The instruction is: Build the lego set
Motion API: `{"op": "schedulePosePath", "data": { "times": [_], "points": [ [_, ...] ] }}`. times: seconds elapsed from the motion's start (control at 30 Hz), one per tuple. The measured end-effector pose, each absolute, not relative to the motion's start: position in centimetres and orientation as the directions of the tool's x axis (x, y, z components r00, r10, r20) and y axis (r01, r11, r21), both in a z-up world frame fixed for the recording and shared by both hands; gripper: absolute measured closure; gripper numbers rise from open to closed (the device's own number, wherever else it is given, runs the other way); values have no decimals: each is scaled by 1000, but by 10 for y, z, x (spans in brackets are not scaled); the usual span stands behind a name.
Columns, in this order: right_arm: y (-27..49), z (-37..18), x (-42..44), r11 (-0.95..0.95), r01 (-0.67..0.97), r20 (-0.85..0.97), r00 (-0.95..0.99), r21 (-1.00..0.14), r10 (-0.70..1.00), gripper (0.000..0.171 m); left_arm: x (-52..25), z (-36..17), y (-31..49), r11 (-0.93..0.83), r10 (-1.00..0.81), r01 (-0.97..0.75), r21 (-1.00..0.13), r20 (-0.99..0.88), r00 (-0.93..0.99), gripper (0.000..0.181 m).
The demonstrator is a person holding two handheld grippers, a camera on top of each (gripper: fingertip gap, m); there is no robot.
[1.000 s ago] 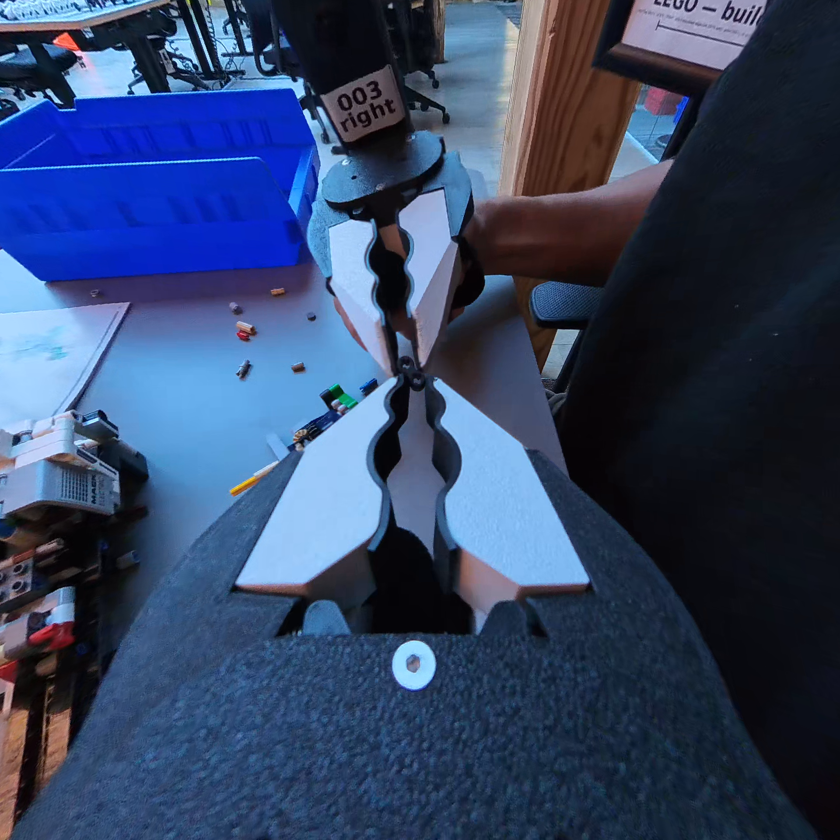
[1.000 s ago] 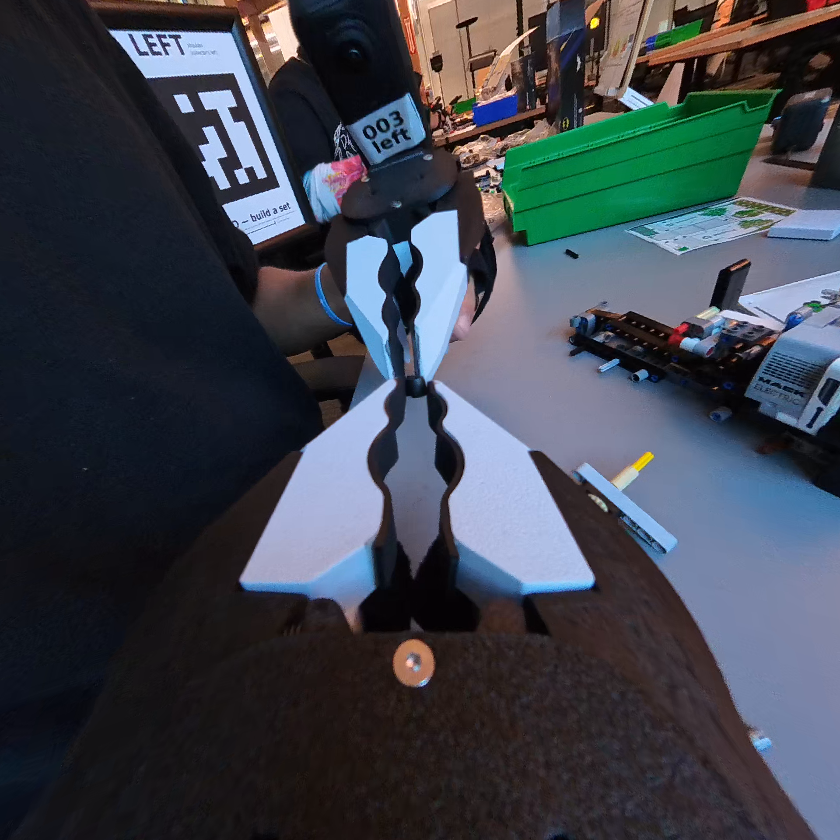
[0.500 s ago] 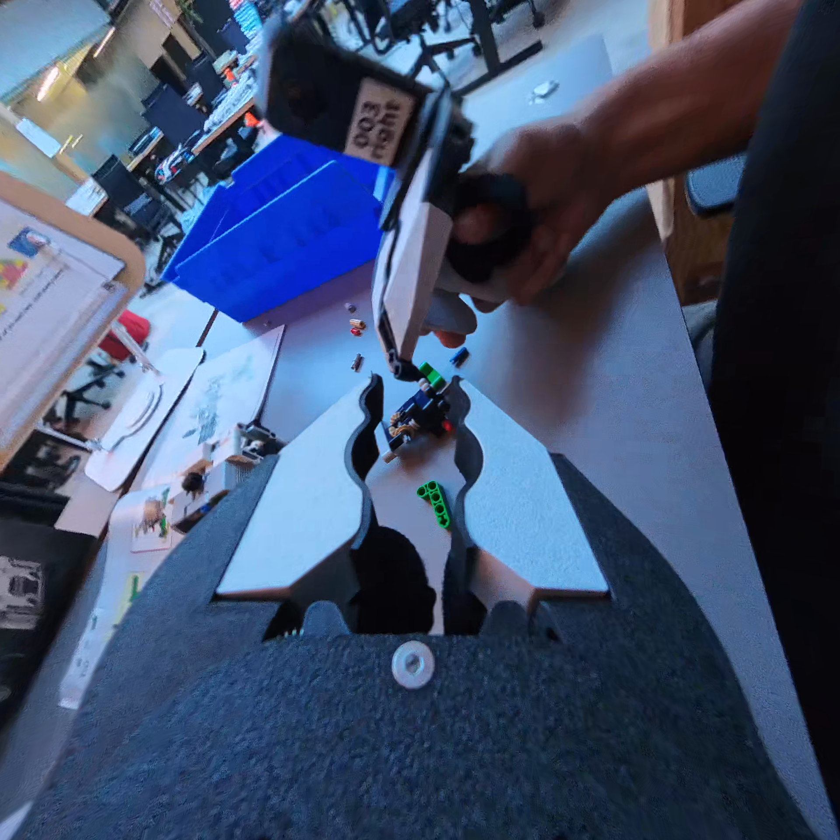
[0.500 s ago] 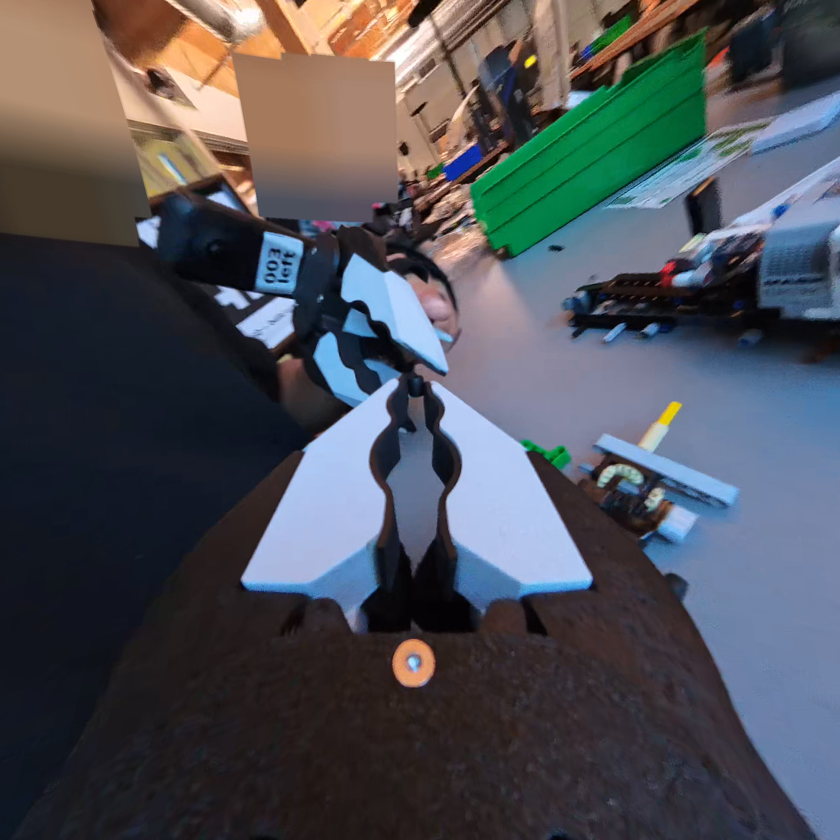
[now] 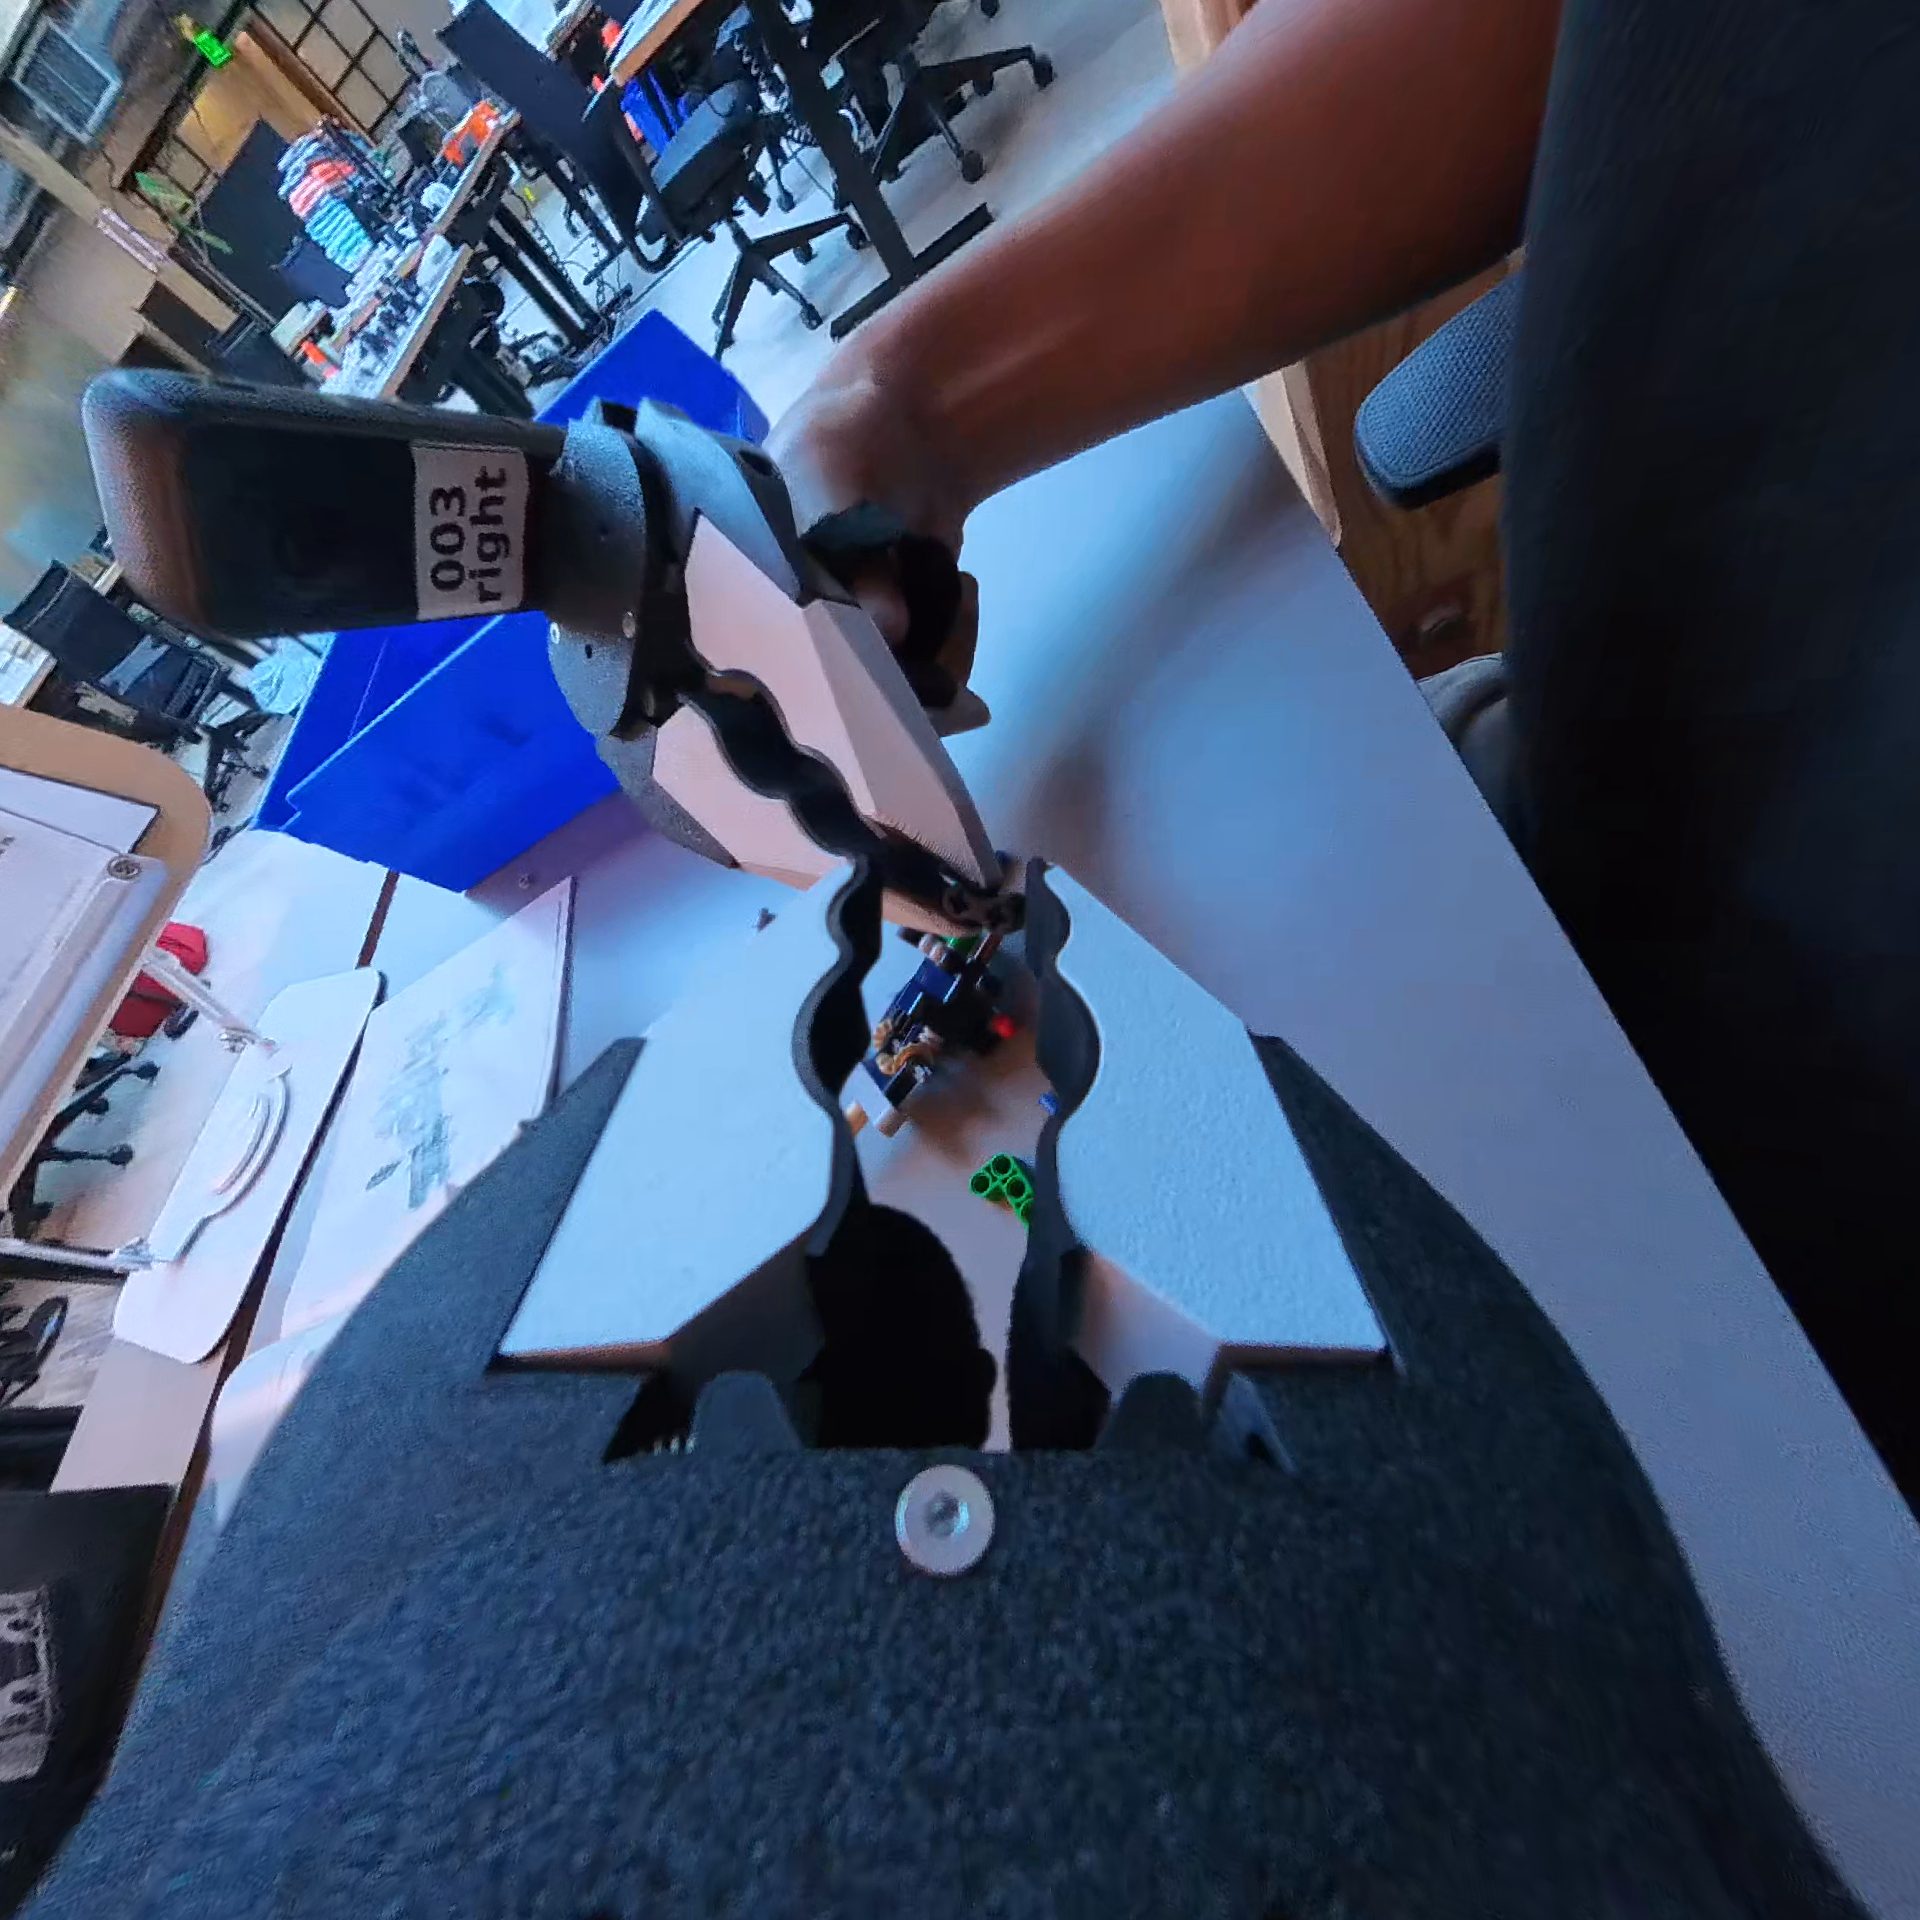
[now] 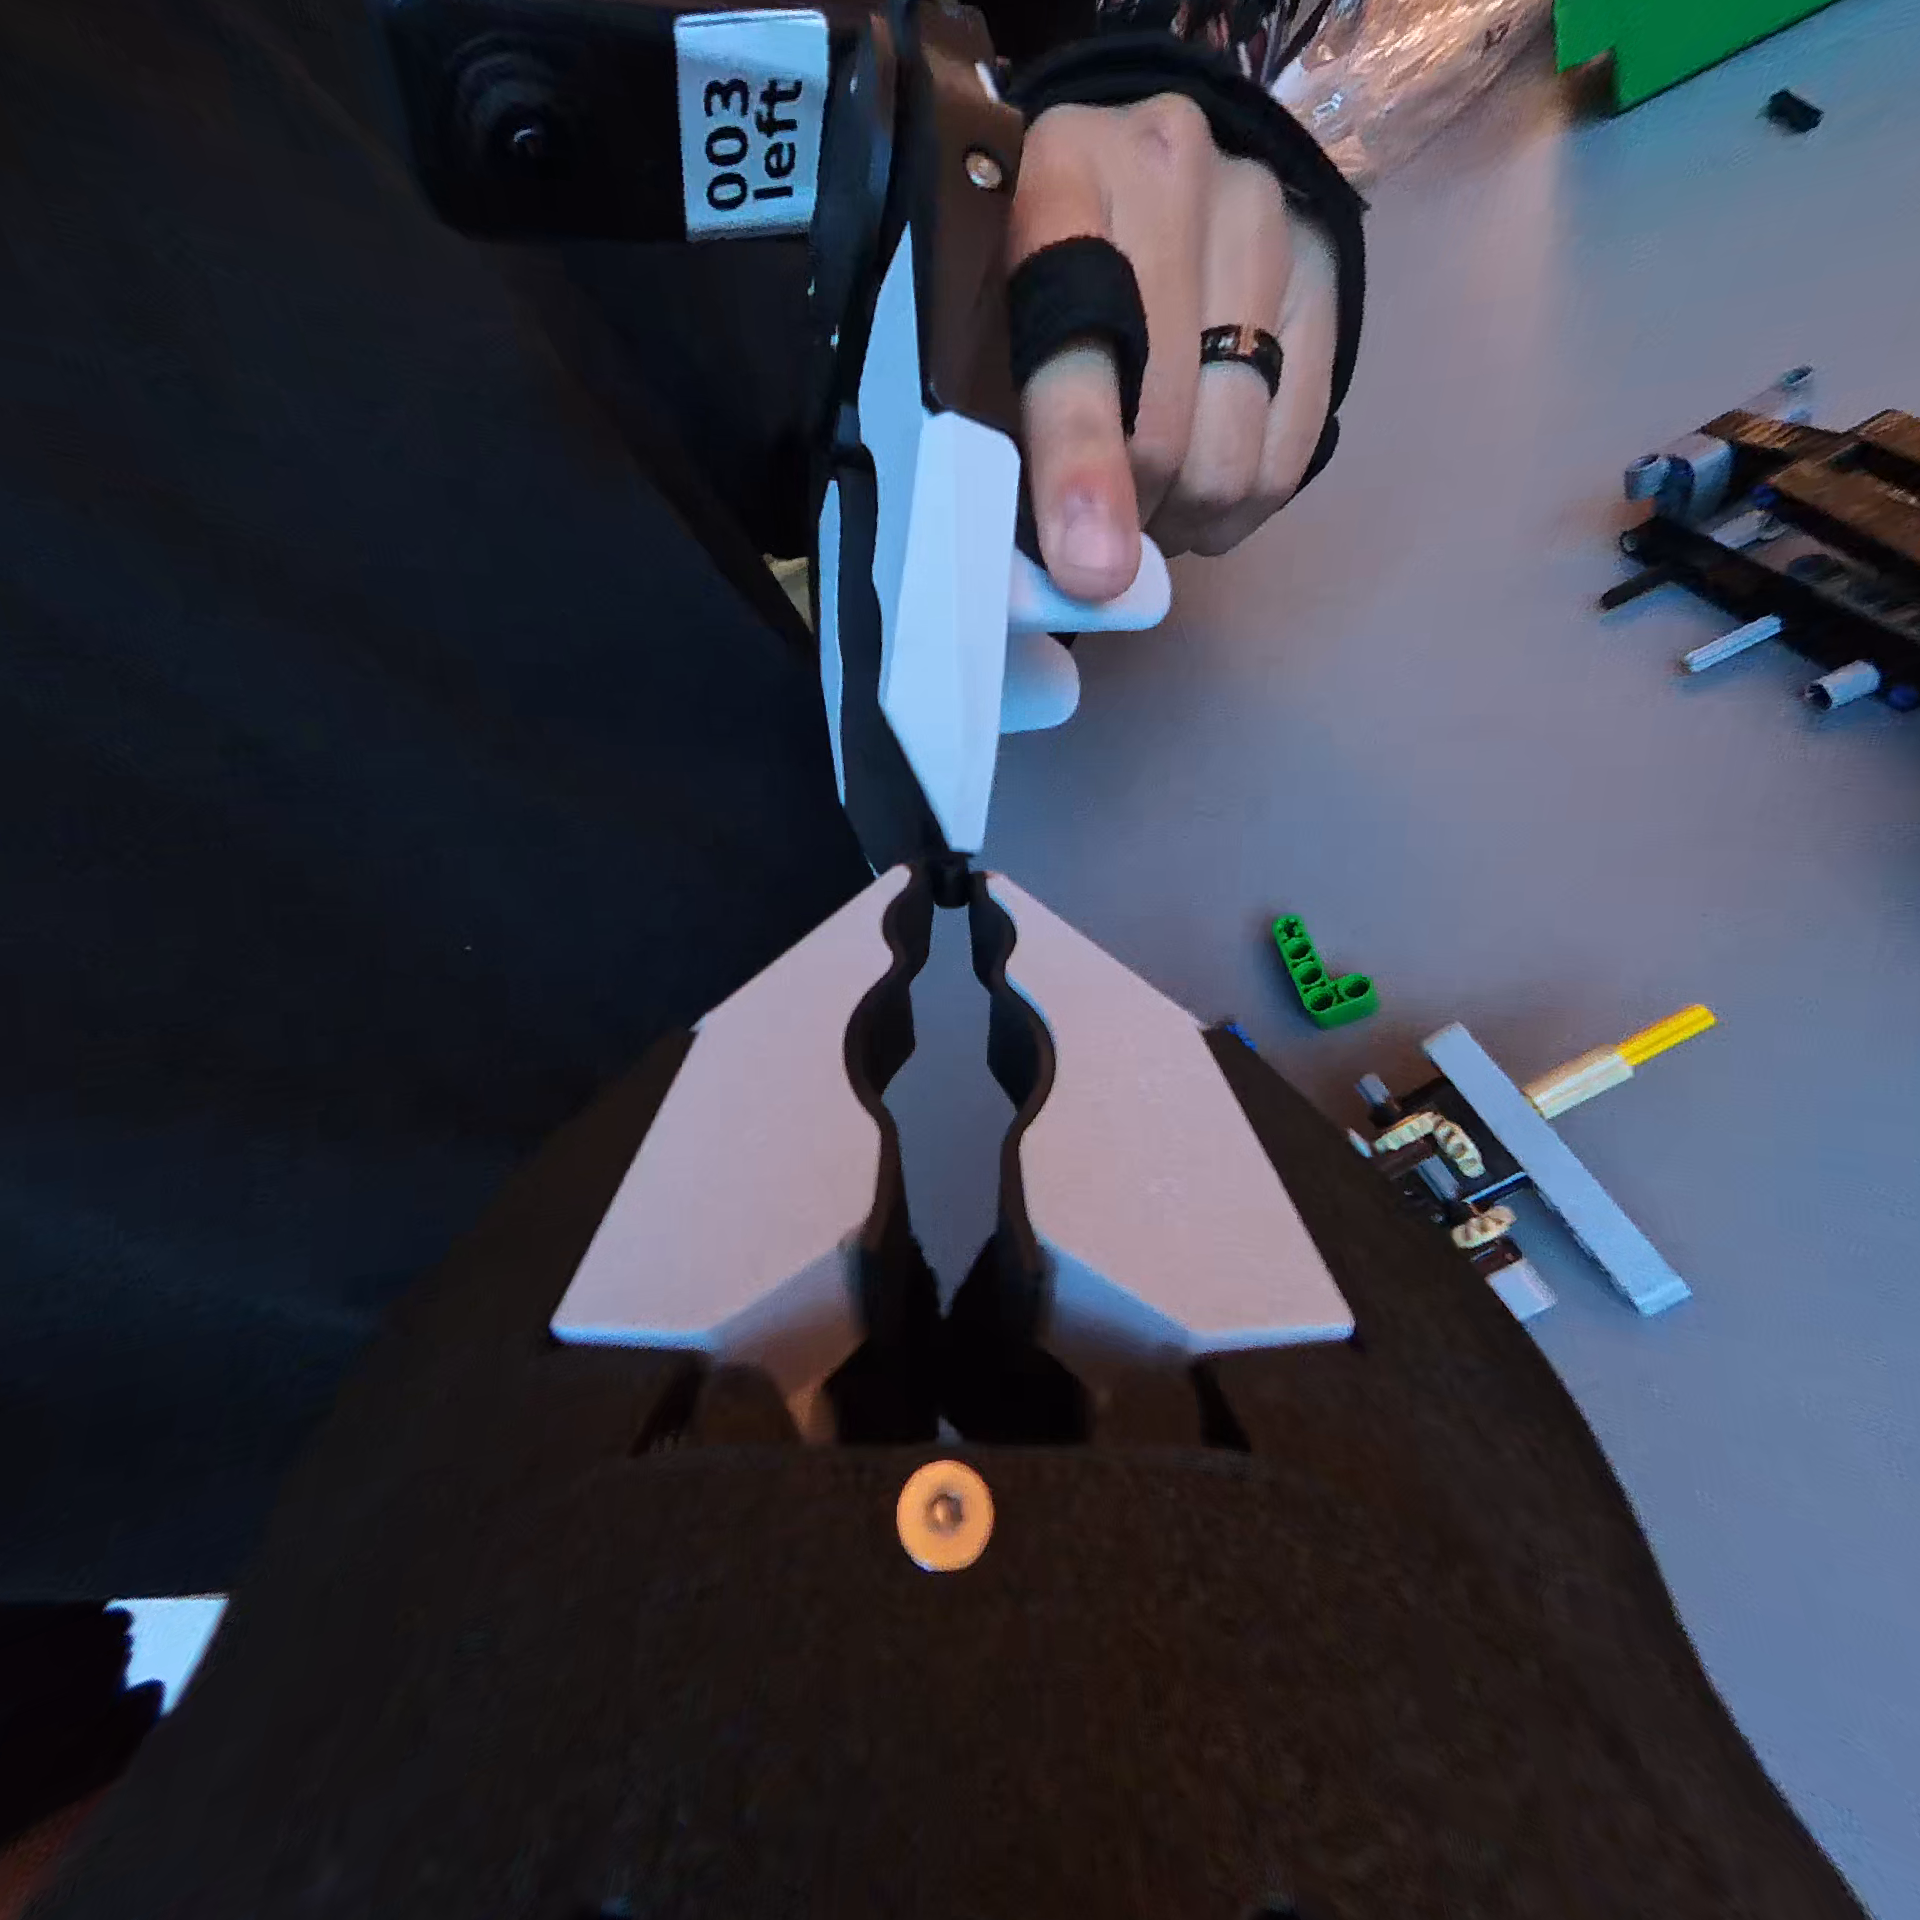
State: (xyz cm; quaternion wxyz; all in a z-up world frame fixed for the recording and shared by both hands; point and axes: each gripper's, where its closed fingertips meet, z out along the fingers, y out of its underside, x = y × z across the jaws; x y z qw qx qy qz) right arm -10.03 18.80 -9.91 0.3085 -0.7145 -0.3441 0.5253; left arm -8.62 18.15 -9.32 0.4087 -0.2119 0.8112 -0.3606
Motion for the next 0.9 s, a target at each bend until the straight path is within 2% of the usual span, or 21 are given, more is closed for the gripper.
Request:
{"op": "schedulePosePath", "data": {
  "times": [0.1,0.2,0.3,0.4,0.47,0.57,0.63,0.73,0.83,0.9],
  "points": [
    [199,-94,-97,-544,101,-508,250,-833,824,165,-82,-91,191,633,-686,-75,-770,-513,-516,158],
    [215,-94,-87,-455,61,-395,405,-888,825,166,-73,-91,212,533,-809,-190,-825,-430,-401,151],
    [224,-92,-80,-289,120,-171,573,-950,801,166,-68,-93,222,365,-905,-257,-895,-277,-322,153],
    [225,-87,-80,-193,182,-32,644,-964,764,166,-69,-92,217,248,-930,-250,-936,-157,-333,165],
    [225,-88,-79,-165,239,38,666,-957,745,166,-70,-94,214,223,-930,-259,-940,-125,-346,171],
    [227,-93,-76,-181,307,86,688,-935,721,165,-69,-100,215,273,-927,-282,-920,-173,-333,175],
    [225,-91,-75,-209,274,40,688,-939,724,163,-68,-100,217,343,-913,-263,-902,-254,-320,177],
    [223,-78,-71,-281,53,-177,662,-958,729,150,-69,-96,219,411,-892,-227,-883,-337,-301,177],
    [225,-77,-69,-436,-172,-449,577,-883,682,143,-69,-93,220,454,-875,-195,-869,-395,-280,177],
    [226,-83,-75,-503,-228,-538,544,-833,644,143,-68,-94,225,505,-855,-194,-841,-456,-248,177]
  ]
}}
